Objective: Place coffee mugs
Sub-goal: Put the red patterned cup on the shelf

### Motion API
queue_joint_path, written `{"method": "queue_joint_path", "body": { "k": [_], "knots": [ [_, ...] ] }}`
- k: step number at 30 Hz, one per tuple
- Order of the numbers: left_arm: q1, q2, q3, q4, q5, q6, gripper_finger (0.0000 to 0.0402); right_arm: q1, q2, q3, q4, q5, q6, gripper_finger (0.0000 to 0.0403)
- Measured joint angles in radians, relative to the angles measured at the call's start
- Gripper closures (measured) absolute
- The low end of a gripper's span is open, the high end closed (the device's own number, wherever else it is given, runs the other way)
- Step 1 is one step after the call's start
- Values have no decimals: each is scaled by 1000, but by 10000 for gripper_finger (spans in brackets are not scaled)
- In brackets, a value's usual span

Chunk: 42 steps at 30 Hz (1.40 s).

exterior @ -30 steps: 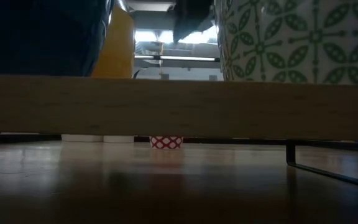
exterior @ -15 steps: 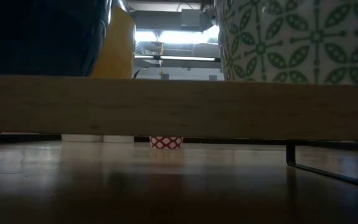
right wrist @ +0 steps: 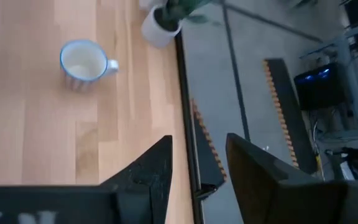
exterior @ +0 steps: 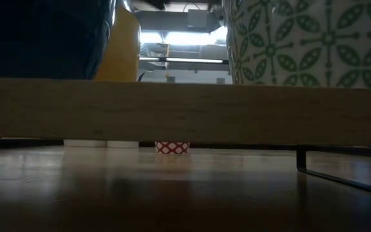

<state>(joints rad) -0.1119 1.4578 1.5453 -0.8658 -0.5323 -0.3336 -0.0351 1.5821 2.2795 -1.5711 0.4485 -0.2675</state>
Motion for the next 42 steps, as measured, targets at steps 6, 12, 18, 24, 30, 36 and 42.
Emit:
{"method": "queue_joint_path", "body": {
  "k": [6,12,18,24,30,36,42],
  "knots": [
    [110,0,-243,295,212,-25,271,56,-147,-44,2,32,32,265],
    [188,-8,-303,411,336,-26,271,113,-377,-240,0,104,189,265],
    [256,-5,-301,406,334,-38,271,162,-611,-568,-1,154,453,265],
    [296,39,-301,381,347,-50,271,160,-777,-876,129,131,578,265],
    [295,105,-301,311,336,-42,271,160,-864,-1038,270,99,578,265],
    [310,166,-300,271,337,-39,271,160,-879,-1070,291,82,578,265],
    [340,199,-301,272,339,-22,271,160,-878,-1070,291,46,578,265]
  ]
}}
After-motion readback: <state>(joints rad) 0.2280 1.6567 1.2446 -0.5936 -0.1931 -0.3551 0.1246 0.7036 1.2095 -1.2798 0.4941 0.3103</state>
